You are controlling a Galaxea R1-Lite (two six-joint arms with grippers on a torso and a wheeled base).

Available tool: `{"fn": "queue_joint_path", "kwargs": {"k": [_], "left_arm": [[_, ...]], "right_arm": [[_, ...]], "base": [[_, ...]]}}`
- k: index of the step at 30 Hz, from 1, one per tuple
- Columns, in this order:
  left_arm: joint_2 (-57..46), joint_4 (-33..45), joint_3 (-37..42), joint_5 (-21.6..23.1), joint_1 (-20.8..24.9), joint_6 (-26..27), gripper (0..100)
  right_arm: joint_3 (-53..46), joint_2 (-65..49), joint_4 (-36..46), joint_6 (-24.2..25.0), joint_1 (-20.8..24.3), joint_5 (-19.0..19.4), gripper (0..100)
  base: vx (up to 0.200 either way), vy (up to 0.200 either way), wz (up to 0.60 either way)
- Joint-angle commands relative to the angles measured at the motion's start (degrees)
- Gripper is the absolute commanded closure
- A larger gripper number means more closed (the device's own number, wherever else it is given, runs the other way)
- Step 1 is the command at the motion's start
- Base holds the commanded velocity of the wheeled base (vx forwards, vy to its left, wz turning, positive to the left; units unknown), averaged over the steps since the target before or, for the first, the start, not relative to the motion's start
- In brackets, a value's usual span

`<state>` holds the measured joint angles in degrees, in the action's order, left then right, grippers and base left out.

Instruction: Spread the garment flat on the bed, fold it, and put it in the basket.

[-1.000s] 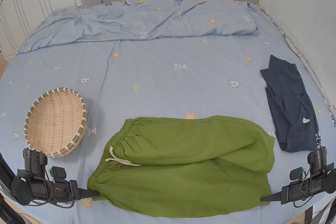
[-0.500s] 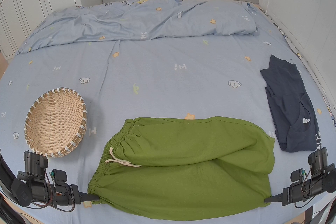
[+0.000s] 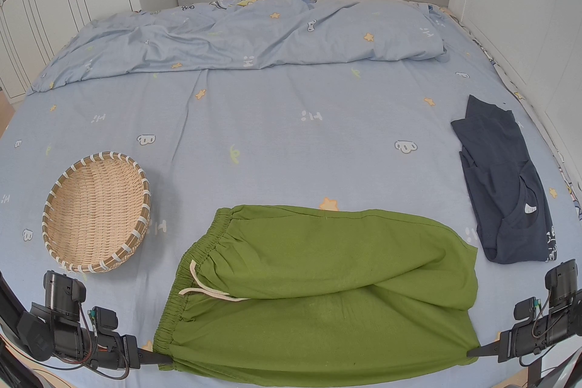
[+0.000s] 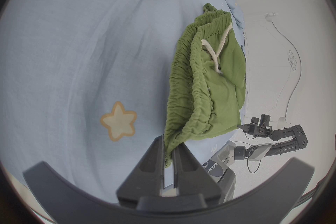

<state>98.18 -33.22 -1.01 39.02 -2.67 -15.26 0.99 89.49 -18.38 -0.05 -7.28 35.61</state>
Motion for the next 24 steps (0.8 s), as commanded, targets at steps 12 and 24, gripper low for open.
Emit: {"fn": "queue_joint_path", "kwargs": {"k": [12, 24], "left_arm": [[-1.5, 3.0, 0.5, -0.1, 0.0, 2.2, 0], [-4.1, 3.1, 0.0, -0.1, -2.2, 2.4, 0]], "right_arm": [[-0.6, -4.4, 4.9, -0.4, 1.7, -0.2, 100], [-0.5, -4.5, 4.8, -0.4, 1.8, -0.1, 0]], "base": [[0.0, 0.0, 0.0], [0.0, 0.0, 0.0]]}}
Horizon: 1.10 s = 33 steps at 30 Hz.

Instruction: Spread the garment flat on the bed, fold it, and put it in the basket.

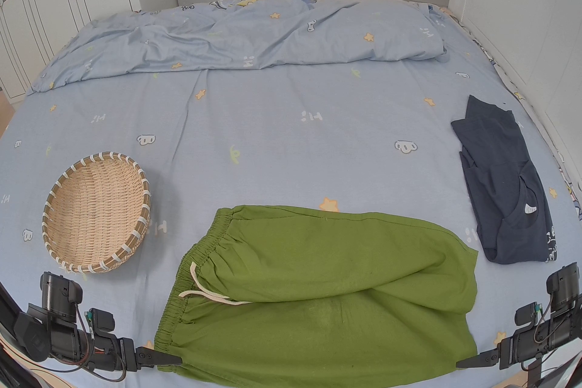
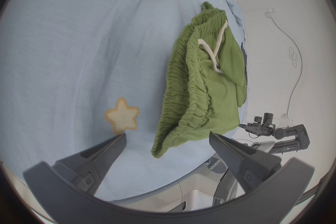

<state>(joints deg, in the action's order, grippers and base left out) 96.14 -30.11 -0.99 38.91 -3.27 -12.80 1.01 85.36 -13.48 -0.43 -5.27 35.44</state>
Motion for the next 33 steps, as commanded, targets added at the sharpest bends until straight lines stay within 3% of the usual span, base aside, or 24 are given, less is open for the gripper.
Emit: {"fn": "queue_joint_path", "kwargs": {"k": [1, 9, 17, 22, 28, 29, 33], "left_arm": [[-4.2, 0.2, -0.2, 0.0, -2.4, -0.1, 0], [-11.5, 6.3, -3.1, 0.0, -4.9, -0.5, 0], [-26.6, 28.4, -13.1, 1.0, -7.4, -0.4, 0], [-30.5, 34.1, -18.3, 1.5, -6.2, -0.6, 0], [-24.6, 34.5, -30.5, 0.8, 3.9, -5.7, 0], [-20.5, 34.4, -37.4, 0.4, 7.9, -10.6, 0], [-10.4, 34.0, -48.5, -0.3, 11.6, -13.7, 0]], "right_arm": [[-0.6, -1.9, -0.1, -0.2, -0.2, 0.1, 0], [-0.4, -14.6, 1.8, -0.2, -0.5, 0.2, 0], [0.7, -16.0, 3.0, 0.0, -1.1, 0.0, 0], [2.6, -18.9, 2.8, 0.3, -3.1, 0.1, 0], [10.2, -20.3, 3.1, 2.3, -2.9, 0.1, 0], [13.2, -20.1, 3.1, 2.4, -2.9, 0.1, 0], [20.6, -15.7, 3.1, 2.5, -2.7, 0.0, 0]], "base": [[0.0, 0.0, 0.0], [0.0, 0.0, 0.0], [0.0, 0.0, 0.0], [0.0, 0.0, 0.0], [0.0, 0.0, 0.0], [0.0, 0.0, 0.0], [0.0, 0.0, 0.0]]}}
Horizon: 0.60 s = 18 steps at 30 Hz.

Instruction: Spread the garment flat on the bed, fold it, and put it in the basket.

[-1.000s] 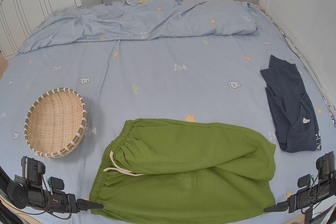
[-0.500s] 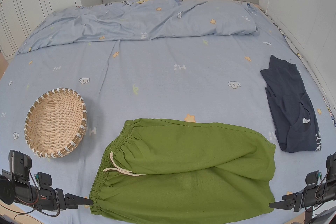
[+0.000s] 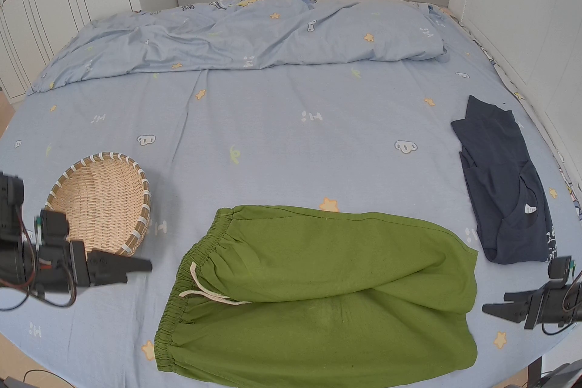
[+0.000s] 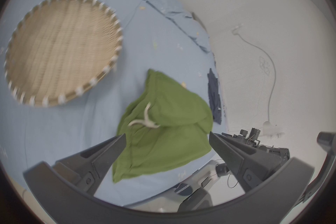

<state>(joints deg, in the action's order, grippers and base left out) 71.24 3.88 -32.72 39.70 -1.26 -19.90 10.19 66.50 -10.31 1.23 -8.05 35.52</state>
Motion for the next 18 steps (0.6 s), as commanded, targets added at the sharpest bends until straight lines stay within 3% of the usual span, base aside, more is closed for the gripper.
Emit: {"fn": "queue_joint_path", "kwargs": {"k": [1, 5, 9, 14, 18], "left_arm": [[17.0, 0.0, -19.0, -1.6, 10.0, -6.6, 0], [24.6, 0.0, -25.4, -1.9, 10.2, -6.6, 0], [35.1, 1.0, -36.3, -2.0, 10.0, -6.8, 0], [43.5, 4.0, -45.0, -2.0, 10.3, -6.8, 0], [48.2, 4.2, -47.3, -2.0, 10.3, -6.6, 0]], "right_arm": [[13.4, 4.8, -0.1, 0.9, 0.0, -0.1, 0], [19.1, 9.2, 0.0, 0.9, 1.0, -0.5, 0], [26.3, 14.8, 1.7, 0.9, 2.5, -3.4, 0], [26.3, 17.3, 2.8, 0.9, 5.4, -4.2, 0], [25.8, 19.1, 2.5, 0.7, 5.6, -4.2, 0]], "base": [[0.0, 0.0, 0.0], [0.0, 0.0, 0.0], [0.0, 0.0, 0.0], [0.0, 0.0, 0.0], [0.0, 0.0, 0.0]]}}
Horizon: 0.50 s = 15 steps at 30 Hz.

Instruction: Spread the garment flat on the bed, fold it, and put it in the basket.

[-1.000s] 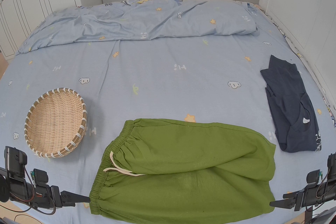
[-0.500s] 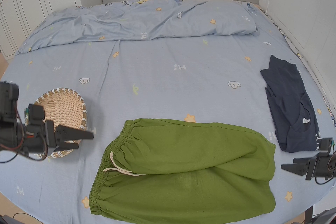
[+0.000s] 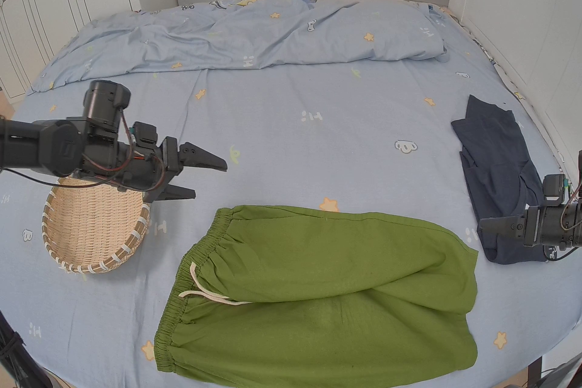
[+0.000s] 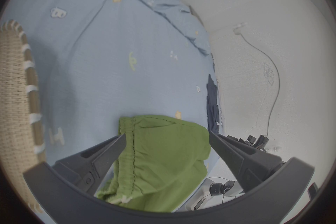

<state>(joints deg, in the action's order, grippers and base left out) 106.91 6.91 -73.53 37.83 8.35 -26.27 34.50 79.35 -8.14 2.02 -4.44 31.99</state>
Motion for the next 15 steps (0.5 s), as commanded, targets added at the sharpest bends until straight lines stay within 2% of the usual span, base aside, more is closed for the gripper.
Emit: {"fn": "queue_joint_path", "kwargs": {"k": [1, 5, 15], "left_arm": [[13.7, 1.2, -7.2, -0.2, 0.6, -0.2, 0], [16.6, 1.2, -9.7, -0.3, 0.4, -0.4, 0], [19.1, 1.3, -9.5, -2.0, 0.9, -0.1, 0]], "right_arm": [[1.5, 6.6, 0.3, -0.2, 2.1, -0.7, 0], [1.2, 6.9, 0.2, -0.3, 2.8, -0.7, 0], [1.1, 6.9, 0.2, -0.1, 3.2, -0.7, 0]], "base": [[0.0, 0.0, 0.0], [0.0, 0.0, 0.0], [0.0, 0.0, 0.0]]}}
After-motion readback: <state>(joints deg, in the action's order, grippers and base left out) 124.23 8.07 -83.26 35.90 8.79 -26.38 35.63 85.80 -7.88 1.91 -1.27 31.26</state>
